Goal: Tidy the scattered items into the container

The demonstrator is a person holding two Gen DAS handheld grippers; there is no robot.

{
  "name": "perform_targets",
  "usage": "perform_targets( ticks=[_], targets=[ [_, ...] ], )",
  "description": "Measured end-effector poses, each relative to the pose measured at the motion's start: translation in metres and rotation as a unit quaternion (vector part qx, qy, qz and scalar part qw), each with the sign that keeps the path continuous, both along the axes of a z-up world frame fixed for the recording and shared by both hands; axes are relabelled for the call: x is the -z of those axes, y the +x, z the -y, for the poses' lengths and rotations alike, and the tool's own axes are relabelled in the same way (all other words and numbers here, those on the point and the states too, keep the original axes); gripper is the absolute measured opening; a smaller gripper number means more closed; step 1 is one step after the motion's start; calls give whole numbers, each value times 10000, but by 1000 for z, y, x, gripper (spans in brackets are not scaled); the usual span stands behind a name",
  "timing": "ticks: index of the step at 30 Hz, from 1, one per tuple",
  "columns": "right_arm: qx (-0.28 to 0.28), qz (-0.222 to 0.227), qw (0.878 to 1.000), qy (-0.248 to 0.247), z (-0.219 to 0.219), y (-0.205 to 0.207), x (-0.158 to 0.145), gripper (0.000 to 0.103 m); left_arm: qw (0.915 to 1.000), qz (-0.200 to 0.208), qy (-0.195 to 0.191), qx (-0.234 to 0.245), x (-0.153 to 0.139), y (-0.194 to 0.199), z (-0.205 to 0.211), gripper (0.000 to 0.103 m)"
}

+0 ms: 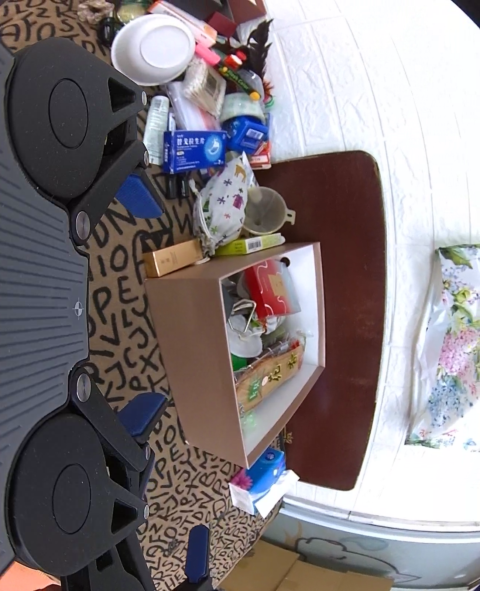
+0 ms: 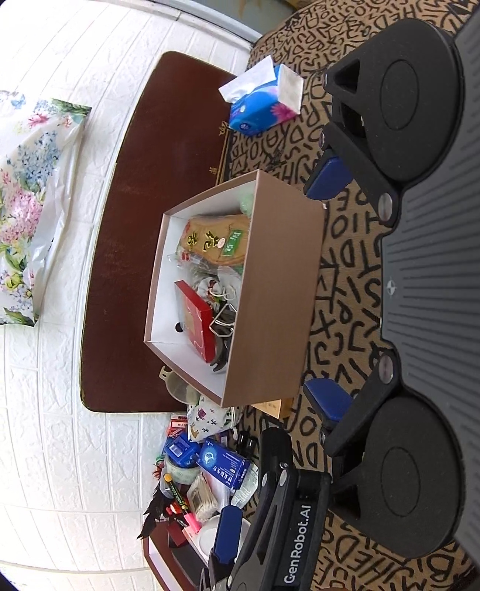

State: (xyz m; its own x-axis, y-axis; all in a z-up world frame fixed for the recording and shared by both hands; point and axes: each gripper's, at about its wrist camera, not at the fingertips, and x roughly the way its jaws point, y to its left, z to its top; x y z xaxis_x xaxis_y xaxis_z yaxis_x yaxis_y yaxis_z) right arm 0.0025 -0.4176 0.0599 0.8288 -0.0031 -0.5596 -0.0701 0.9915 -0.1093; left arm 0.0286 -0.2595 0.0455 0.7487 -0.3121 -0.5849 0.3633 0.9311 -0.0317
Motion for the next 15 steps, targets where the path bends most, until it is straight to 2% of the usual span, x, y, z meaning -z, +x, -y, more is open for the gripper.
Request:
perform_targets(
  ticks=[7, 15],
  targets=[
    [-29, -49, 9999, 84, -4, -6, 2, 102, 9998, 74, 171, -107, 1, -7, 0, 103],
    [-43, -83, 9999, 68, -6, -4, 4, 102, 9997, 18, 181, -139, 3, -5, -2, 103]
  ],
)
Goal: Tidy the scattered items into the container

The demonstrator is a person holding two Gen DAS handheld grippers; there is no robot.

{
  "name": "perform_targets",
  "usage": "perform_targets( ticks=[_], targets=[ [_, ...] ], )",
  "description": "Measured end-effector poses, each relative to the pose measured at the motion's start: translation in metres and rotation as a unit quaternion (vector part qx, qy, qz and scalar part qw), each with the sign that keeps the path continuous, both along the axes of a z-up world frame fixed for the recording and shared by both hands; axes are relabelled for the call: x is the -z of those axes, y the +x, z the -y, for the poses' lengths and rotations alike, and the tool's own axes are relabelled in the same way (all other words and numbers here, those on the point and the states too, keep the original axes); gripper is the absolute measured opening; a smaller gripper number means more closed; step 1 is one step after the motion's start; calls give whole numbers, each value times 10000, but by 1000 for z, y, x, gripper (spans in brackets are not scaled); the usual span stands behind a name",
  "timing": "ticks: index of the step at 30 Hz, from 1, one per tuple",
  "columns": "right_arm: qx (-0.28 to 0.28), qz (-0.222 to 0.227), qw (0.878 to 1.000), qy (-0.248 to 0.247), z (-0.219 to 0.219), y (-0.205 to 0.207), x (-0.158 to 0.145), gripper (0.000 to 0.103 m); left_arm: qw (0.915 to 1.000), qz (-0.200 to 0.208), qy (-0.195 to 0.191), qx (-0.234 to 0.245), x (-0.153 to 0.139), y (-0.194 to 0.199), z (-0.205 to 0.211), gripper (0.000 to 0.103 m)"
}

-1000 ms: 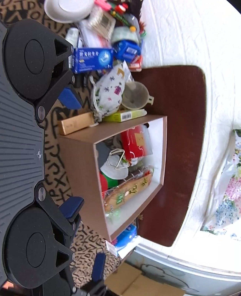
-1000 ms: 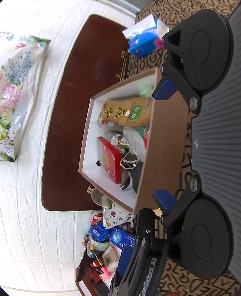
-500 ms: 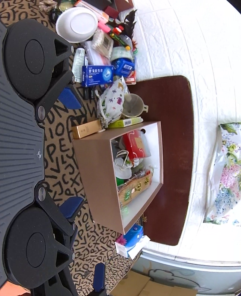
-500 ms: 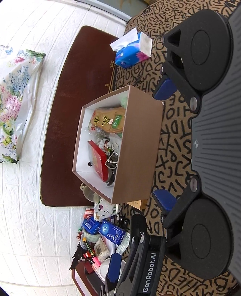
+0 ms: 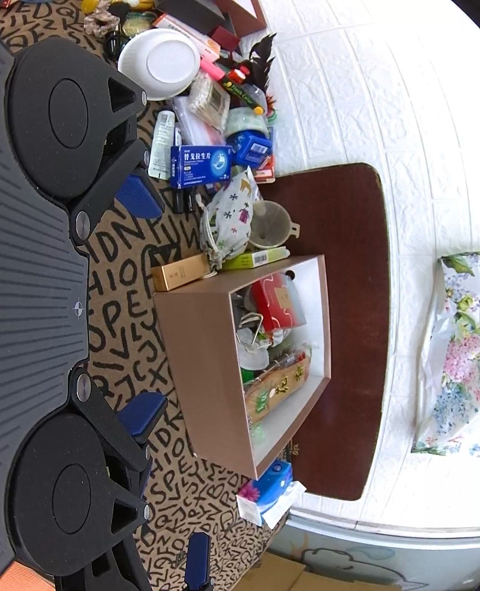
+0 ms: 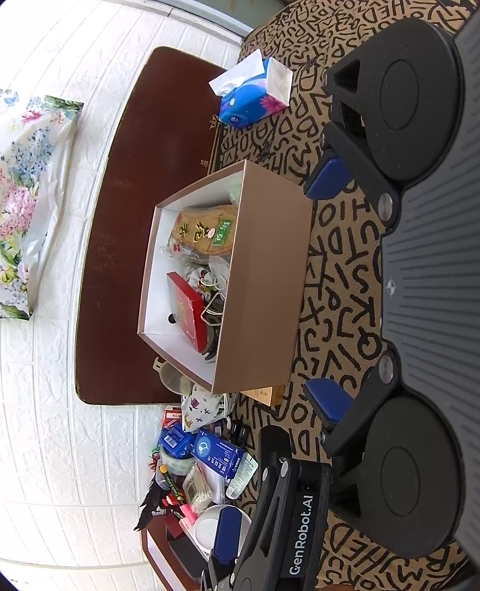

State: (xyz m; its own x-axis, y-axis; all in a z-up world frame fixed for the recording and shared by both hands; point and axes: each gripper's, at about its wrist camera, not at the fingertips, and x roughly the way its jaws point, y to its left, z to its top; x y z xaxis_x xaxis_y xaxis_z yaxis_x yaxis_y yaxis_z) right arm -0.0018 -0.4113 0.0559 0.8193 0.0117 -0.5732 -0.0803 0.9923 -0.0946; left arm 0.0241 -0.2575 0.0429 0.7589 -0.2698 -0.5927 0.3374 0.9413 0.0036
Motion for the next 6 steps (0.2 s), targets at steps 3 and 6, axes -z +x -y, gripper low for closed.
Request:
perform_targets(
  ticks=[3, 6],
  targets=[
    [-5, -23, 10000, 18, 0, 1, 1, 102, 9999, -7, -39, 103, 1, 2, -2, 103],
    [-20, -50, 10000, 31, -1, 3, 3, 102, 9999, -33, -72, 110, 2, 2, -2, 103]
  ],
)
